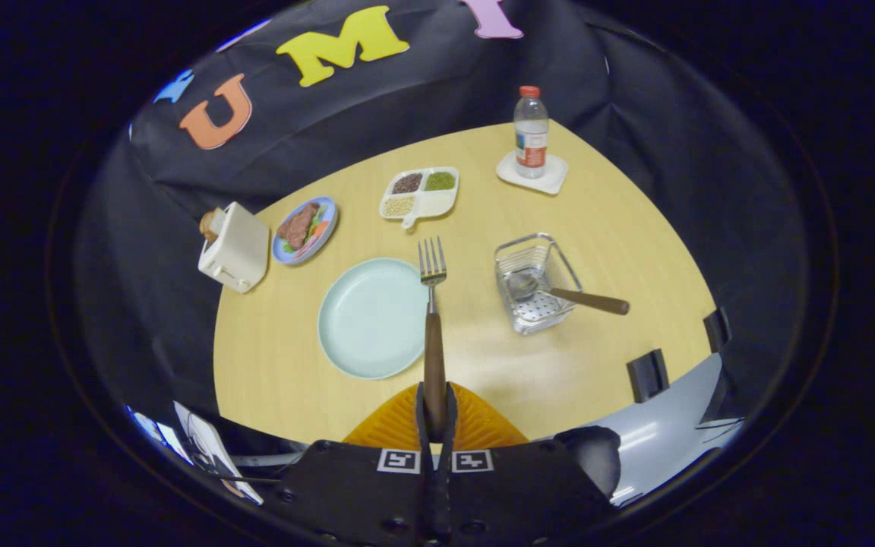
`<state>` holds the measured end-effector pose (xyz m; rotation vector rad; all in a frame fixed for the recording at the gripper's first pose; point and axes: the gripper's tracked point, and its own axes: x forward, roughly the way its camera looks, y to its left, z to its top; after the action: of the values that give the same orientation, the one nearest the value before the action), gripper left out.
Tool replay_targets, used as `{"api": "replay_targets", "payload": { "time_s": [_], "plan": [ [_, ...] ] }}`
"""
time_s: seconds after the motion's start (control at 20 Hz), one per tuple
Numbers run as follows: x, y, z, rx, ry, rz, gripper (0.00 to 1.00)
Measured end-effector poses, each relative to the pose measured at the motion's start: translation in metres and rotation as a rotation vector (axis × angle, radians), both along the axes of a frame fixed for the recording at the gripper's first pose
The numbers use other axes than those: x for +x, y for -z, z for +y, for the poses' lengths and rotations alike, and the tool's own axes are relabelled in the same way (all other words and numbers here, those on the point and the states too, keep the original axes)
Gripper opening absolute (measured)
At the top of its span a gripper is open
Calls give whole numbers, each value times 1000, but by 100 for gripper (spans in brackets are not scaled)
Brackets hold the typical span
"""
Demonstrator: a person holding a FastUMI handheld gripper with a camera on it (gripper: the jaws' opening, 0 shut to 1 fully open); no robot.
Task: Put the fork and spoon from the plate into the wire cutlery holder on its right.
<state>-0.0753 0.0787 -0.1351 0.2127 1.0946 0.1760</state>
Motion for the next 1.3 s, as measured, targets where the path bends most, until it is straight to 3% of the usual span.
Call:
{"api": "replay_targets", "payload": {
  "time_s": [0.45, 0.7, 1.0, 1.1, 1.3],
  "plan": [
    [3, 17, -60, -36, 45, 71, 0],
    [5, 27, -59, -11, 36, 116, 0],
    [23, 28, -53, 32, 80, 128, 4],
    [29, 22, -53, 40, 91, 109, 14],
    [42, 4, -55, 17, 73, -9, 61]
  ]
}}
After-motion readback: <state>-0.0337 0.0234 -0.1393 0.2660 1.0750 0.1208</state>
